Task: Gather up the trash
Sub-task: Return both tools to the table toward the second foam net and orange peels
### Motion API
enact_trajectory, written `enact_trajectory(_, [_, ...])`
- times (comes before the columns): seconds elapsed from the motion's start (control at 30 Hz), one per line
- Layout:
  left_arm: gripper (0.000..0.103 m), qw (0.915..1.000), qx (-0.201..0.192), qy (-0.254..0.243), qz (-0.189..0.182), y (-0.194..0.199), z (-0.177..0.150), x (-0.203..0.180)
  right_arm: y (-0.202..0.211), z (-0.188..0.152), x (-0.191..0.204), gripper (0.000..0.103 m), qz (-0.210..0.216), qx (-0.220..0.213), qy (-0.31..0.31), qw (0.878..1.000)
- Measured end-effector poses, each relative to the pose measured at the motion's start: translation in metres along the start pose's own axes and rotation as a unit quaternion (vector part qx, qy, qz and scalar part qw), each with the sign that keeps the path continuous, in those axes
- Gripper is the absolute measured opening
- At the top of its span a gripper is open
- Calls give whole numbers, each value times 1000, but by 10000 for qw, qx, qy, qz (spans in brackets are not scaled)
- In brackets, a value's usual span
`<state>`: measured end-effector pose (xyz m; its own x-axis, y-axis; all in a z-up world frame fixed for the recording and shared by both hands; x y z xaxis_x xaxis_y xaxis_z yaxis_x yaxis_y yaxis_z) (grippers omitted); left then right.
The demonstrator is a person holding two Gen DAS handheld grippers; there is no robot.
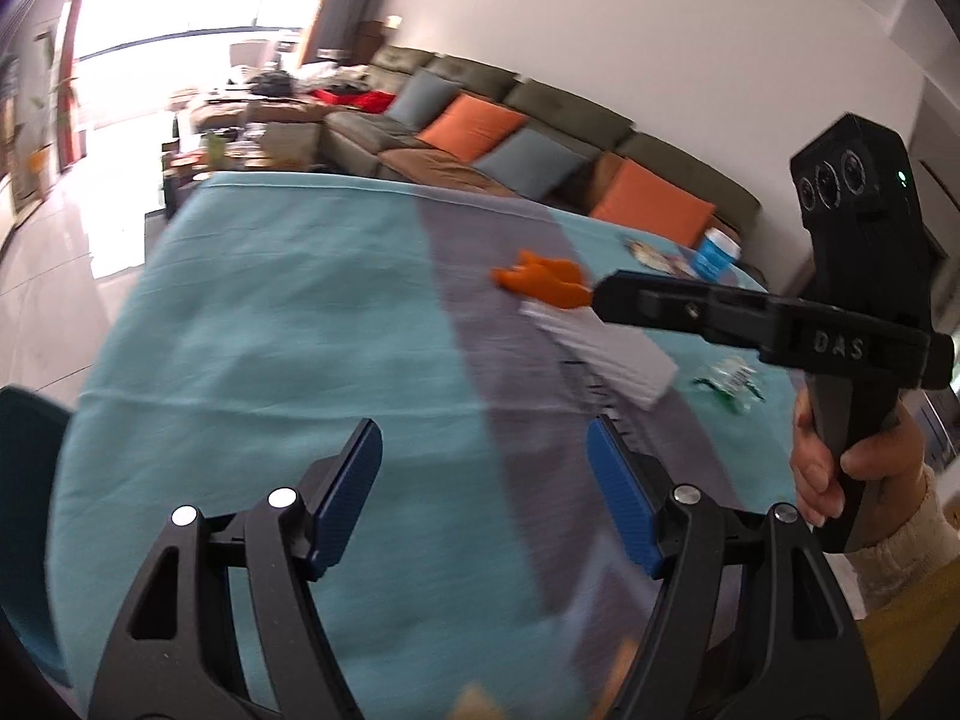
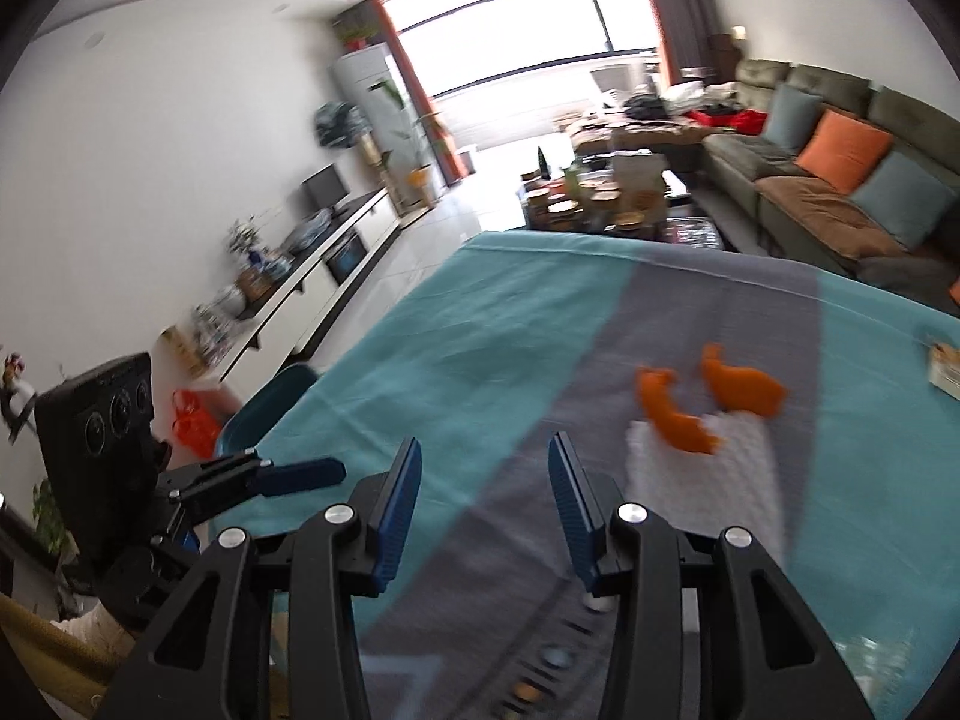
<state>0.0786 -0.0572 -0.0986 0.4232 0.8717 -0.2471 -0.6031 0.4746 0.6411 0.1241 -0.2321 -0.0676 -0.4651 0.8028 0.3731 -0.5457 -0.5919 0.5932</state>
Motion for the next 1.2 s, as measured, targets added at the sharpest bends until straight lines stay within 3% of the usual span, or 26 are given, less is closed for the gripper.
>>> enact_trajectory(0.4, [67, 9965, 411, -335, -640, -49, 9, -70, 45, -3, -60, 42, -543, -434, -483, 9964])
enact_trajectory(0.63, [64, 9930, 734, -239, -890, -73, 13, -87, 61, -8, -80, 42, -685, -576, -672, 9937])
enact_trajectory(0.97, [59, 9880, 1249, -87, -905, -107, 8, -93, 69, -14, -98, 44, -669, -654, -864, 9919])
enact_trajectory(1.07, [52, 9880, 1284, -65, -855, -113, 9, -95, 65, -16, -103, 44, -652, -616, -912, 9918])
enact_trajectory(1.2, [30, 9861, 1423, 42, -863, -120, 9, -96, 58, -18, -105, 44, -567, -587, -970, 9919])
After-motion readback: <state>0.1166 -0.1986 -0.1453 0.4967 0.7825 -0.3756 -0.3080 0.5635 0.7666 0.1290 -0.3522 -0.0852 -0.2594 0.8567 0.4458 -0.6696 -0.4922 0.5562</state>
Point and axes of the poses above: each gripper's, at about its wrist camera, not at the fingertips, and y roughly against the way its jaws point, x to its left, z to its top, the point moved 8 cm from there along -y, roughly the way its jaws point, and after that the axes turned 5 degrees about z, right-handed, at the moved point
